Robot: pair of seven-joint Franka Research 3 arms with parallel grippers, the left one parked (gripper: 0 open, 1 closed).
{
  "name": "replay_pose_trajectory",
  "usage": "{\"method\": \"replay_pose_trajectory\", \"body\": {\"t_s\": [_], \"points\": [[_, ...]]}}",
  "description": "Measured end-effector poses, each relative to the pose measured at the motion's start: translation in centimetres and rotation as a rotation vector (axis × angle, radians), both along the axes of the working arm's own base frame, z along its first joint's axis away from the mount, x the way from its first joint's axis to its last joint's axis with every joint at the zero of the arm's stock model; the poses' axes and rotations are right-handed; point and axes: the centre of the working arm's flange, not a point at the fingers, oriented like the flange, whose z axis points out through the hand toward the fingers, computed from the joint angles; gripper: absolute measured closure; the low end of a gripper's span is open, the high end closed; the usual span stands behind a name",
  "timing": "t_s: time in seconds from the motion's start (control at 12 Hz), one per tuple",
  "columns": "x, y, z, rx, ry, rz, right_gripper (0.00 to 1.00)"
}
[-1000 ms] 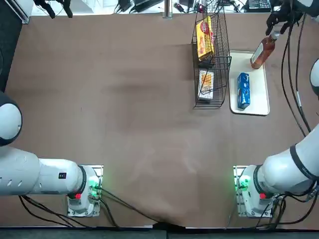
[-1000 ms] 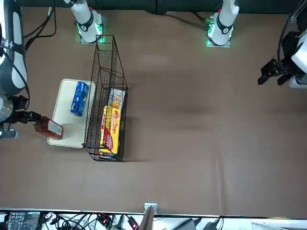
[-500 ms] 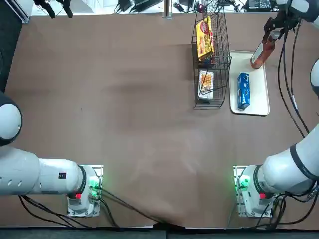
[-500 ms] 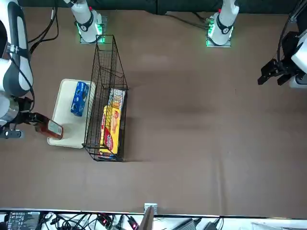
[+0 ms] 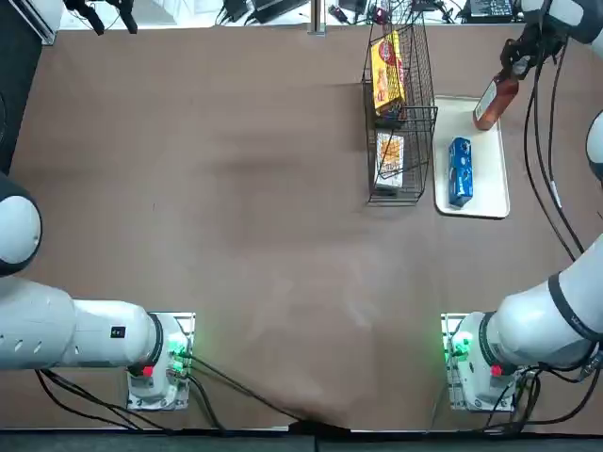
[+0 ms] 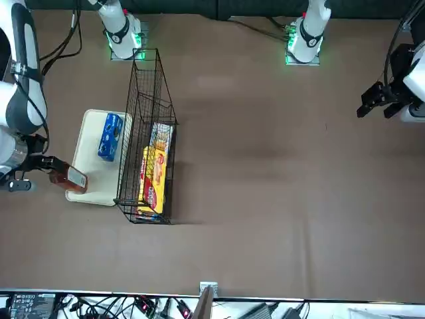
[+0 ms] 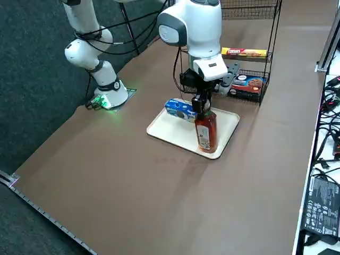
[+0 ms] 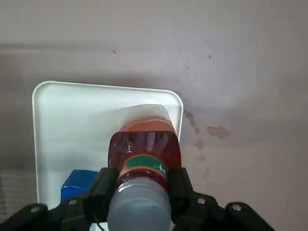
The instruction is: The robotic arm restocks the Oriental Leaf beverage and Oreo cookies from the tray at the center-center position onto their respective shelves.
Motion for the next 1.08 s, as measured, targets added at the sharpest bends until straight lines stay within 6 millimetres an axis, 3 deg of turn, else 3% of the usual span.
{"method": "replay_pose_trajectory", "body": {"t_s": [0.42, 0.58, 0.75, 0.83, 1.08], "points": [[0.0, 0.2, 0.3, 0.007, 0.003, -0.001, 0.42], [0.1, 0.6, 1.9, 0.042, 0.019, -0.016, 0.42], [0.2, 1.4, 5.5, 0.121, 0.033, -0.04, 0.42], [-0.2, 2.5, 10.2, 0.21, 0.03, -0.05, 0.42], [-1.8, 3.2, 15.5, 0.266, -0.004, -0.045, 0.42]]}}
